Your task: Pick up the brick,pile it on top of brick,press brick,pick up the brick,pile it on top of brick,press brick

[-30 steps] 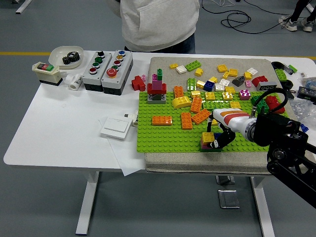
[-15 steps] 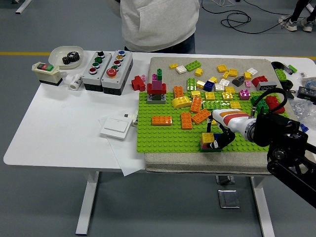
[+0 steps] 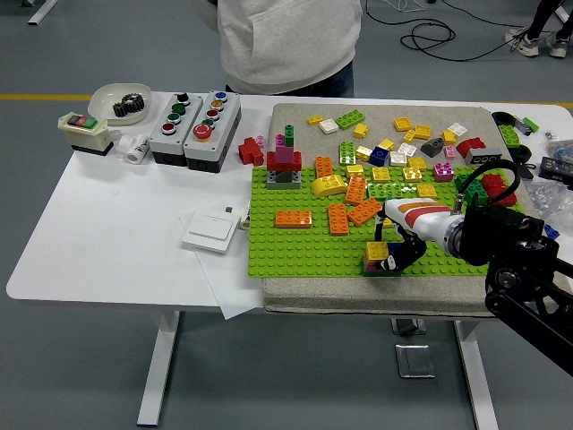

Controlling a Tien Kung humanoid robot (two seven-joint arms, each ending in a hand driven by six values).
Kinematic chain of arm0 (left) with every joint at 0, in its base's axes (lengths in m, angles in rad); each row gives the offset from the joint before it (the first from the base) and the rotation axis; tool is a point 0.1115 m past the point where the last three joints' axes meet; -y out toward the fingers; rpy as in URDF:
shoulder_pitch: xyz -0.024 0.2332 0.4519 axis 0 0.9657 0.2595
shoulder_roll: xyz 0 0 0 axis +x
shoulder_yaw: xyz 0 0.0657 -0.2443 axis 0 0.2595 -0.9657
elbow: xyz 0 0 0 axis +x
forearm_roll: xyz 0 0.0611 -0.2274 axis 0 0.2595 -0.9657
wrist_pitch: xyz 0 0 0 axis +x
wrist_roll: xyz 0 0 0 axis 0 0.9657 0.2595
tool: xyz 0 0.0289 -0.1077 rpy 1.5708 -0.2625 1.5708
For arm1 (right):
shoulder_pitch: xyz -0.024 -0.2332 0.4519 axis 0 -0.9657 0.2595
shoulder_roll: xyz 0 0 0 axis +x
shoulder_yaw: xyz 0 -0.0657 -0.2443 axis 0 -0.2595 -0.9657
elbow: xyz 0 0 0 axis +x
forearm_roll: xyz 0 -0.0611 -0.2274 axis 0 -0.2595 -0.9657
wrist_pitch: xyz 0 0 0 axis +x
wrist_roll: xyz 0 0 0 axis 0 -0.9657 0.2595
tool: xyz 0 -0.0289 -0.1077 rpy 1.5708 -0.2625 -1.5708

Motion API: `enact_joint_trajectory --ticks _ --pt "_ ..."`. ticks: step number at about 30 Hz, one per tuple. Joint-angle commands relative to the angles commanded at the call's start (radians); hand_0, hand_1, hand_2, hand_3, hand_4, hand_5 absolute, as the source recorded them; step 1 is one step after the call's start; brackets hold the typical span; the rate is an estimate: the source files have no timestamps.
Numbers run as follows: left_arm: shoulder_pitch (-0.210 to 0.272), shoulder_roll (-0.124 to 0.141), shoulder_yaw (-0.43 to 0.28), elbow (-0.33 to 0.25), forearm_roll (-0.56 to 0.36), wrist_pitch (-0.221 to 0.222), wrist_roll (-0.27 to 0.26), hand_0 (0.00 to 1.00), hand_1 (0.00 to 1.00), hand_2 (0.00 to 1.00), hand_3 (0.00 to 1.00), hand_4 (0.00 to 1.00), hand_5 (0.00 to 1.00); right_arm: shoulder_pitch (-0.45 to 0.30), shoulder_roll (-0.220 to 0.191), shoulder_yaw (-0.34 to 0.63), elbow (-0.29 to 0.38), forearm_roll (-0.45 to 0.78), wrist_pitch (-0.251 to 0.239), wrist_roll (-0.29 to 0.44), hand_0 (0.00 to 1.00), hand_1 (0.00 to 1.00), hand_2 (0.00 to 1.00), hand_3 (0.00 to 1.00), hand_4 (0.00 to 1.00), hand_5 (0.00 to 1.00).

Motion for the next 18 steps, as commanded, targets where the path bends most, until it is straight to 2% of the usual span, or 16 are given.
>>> enact_joint_trajectory --ticks 16,18 --pt "0.0 -0.001 -0.001 0.0 0.004 0.0 0.001 0.697 0.73 0.747 0.594 0.69 0.662 0.0 0.001 0.002 -0.006 0.003 0.021 0.013 0.002 0.002 0.047 0.375 0.743 0.061" --pt "0.0 -0.001 -0.001 0.0 0.004 0.0 0.001 0.696 0.73 0.747 0.595 0.689 0.661 0.0 0.002 0.002 -0.009 0.002 0.021 0.014 0.002 0.002 0.05 0.402 0.726 0.055"
